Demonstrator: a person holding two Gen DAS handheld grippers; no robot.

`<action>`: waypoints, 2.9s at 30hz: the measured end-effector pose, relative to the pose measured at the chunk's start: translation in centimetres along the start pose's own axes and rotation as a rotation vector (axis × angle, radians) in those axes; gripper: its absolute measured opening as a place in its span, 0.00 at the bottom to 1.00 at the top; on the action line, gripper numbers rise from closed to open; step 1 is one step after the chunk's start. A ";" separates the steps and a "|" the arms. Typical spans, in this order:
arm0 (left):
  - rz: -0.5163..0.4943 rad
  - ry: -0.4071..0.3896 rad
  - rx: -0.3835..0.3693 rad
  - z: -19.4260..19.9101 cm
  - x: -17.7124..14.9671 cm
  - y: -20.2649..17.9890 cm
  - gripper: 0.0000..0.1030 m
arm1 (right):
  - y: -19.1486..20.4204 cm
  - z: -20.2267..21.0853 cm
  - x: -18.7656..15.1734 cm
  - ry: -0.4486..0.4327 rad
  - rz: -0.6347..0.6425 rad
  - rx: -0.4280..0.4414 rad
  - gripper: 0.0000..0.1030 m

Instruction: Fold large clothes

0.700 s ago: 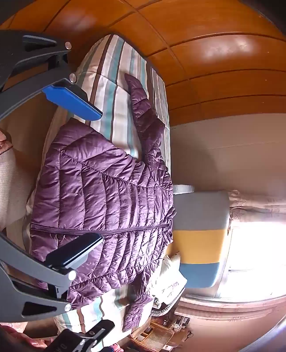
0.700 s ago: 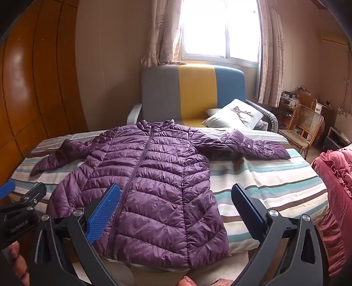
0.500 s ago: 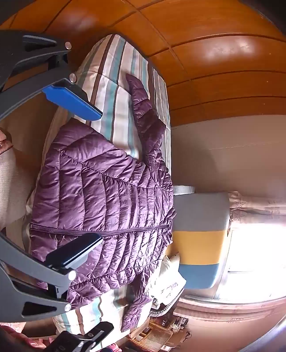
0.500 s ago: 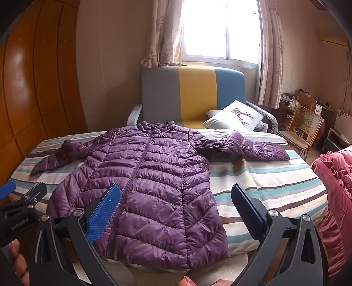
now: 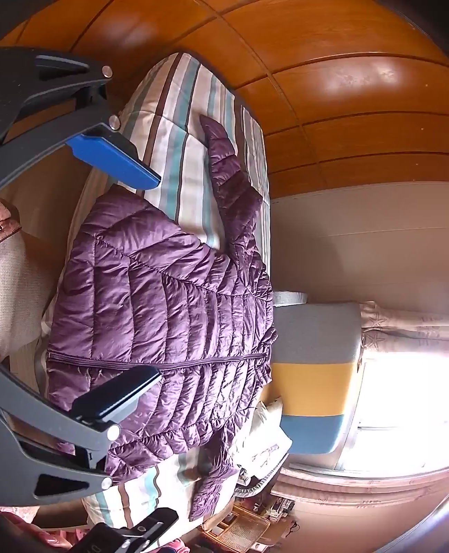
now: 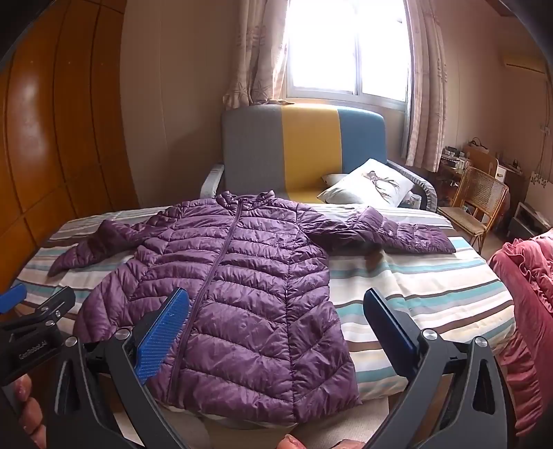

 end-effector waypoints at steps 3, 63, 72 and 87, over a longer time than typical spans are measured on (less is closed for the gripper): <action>-0.002 0.003 -0.002 0.0 -0.1 -0.1 0.98 | 0.0 0.0 0.0 0.000 0.000 0.001 0.97; -0.012 0.012 -0.034 -0.2 -0.1 -0.4 0.98 | 0.0 -0.8 -0.6 0.028 -0.004 0.013 0.97; -0.021 0.023 -0.035 -1.0 -0.2 -0.6 0.98 | -0.7 -1.8 -0.4 0.052 -0.015 0.000 0.97; 0.028 0.042 -0.179 -6.3 1.0 -0.5 0.98 | -6.6 -10.2 0.0 0.110 -0.077 0.068 0.97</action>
Point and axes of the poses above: each gripper's, at about its wrist camera, not at the fingertips, and z roughly against the way its jaws point, y to its left, x to its top, the point moved 2 cm from there along -z, roughly the way its jaws point, and after that the axes turned 4 degrees about z, right-handed, at the moved point
